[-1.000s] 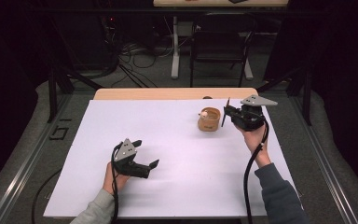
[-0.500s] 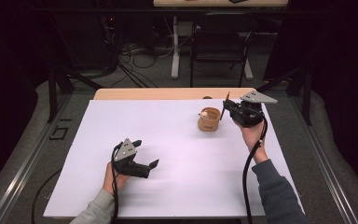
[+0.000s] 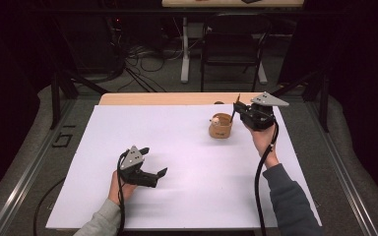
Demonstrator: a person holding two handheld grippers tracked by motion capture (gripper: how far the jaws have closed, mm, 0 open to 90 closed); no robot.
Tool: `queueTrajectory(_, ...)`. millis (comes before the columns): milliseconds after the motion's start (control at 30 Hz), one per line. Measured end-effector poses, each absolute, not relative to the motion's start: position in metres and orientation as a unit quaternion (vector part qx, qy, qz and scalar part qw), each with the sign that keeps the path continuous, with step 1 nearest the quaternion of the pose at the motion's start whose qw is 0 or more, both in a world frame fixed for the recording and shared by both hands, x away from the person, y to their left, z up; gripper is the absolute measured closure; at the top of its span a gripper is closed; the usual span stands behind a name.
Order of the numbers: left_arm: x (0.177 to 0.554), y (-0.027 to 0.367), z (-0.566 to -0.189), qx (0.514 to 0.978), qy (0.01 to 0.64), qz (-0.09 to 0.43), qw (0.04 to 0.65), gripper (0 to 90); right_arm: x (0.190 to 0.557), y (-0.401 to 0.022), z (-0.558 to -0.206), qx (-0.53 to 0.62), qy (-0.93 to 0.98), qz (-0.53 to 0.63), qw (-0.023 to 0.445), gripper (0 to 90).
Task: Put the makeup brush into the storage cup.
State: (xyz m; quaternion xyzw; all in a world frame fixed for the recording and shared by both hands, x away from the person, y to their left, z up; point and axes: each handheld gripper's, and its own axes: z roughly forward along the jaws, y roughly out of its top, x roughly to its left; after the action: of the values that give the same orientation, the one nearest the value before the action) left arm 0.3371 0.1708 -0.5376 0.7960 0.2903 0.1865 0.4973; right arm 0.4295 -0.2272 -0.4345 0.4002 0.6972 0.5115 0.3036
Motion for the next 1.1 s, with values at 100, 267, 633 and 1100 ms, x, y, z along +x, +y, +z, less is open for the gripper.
queueTrajectory(100, 0.337, 0.171, -0.538, 0.796, 0.29, 0.186, 0.498, 0.0, 0.432, -0.225, -0.436, 0.4, 0.699, 0.51, 0.303, 83.3)
queueTrajectory(267, 0.337, 0.172, -0.537, 0.795, 0.289, 0.187, 0.5, 0.0, 0.437, -0.222, -0.44, 0.4, 0.7, 0.507, 0.303, 83.3)
queueTrajectory(633, 0.338, 0.172, -0.538, 0.795, 0.289, 0.185, 0.5, 0.0, 0.445, -0.215, -0.446, 0.394, 0.704, 0.504, 0.308, 83.3)
queueTrajectory(1100, 0.337, 0.171, -0.537, 0.796, 0.287, 0.186, 0.499, 0.0, 0.453, -0.206, -0.453, 0.386, 0.721, 0.482, 0.314, 83.3)
